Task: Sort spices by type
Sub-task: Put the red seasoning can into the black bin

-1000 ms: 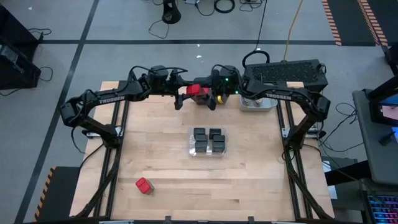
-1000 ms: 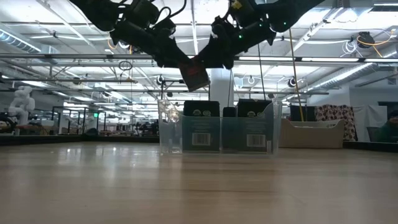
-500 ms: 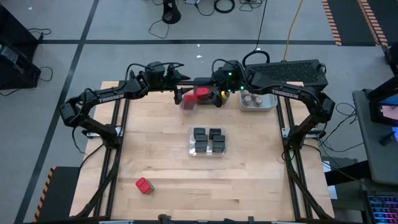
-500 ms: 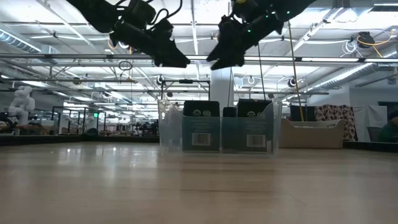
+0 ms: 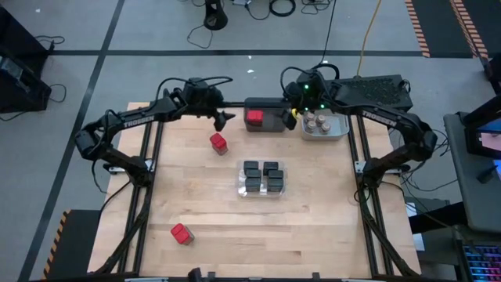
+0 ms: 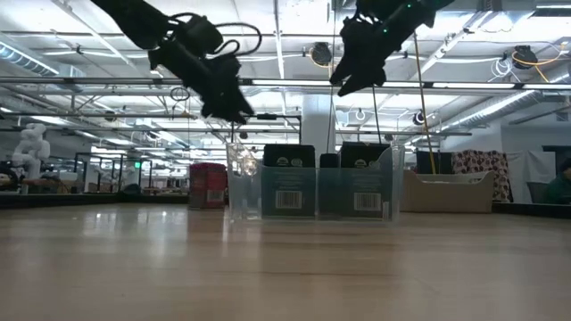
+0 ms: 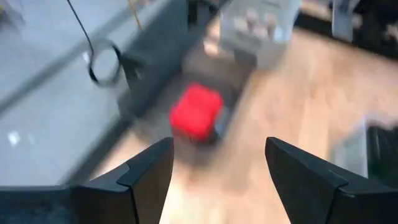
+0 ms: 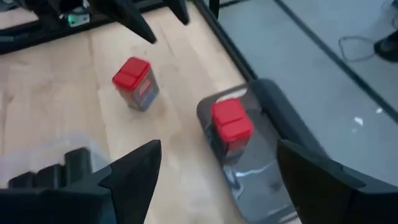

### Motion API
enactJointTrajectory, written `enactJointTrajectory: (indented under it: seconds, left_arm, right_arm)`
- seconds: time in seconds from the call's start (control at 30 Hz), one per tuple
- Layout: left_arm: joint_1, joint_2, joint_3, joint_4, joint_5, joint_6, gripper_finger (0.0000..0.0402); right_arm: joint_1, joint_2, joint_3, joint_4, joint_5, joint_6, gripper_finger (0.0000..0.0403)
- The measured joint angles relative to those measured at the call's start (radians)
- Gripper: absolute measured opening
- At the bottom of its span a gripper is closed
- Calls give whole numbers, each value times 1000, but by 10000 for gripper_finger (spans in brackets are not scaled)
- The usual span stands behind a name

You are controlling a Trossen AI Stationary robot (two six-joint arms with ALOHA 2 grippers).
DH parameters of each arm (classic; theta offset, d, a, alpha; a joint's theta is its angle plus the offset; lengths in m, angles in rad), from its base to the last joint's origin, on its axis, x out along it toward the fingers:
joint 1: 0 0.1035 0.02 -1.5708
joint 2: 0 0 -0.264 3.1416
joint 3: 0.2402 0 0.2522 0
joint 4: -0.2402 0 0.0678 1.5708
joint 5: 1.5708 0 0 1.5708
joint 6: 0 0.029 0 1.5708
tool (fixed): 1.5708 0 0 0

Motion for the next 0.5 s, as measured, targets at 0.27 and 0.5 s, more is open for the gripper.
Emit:
enactJointTrajectory:
  seconds: [0.27,0.5]
  left_arm:
    - [-62,-75,170,-485,-90,242,257]
    - [-79,-59,220,-569,-155,161,257]
  right_arm:
    - [50,-6,0,-38,-3,-9,302]
    - [75,-6,0,44,-2,12,302]
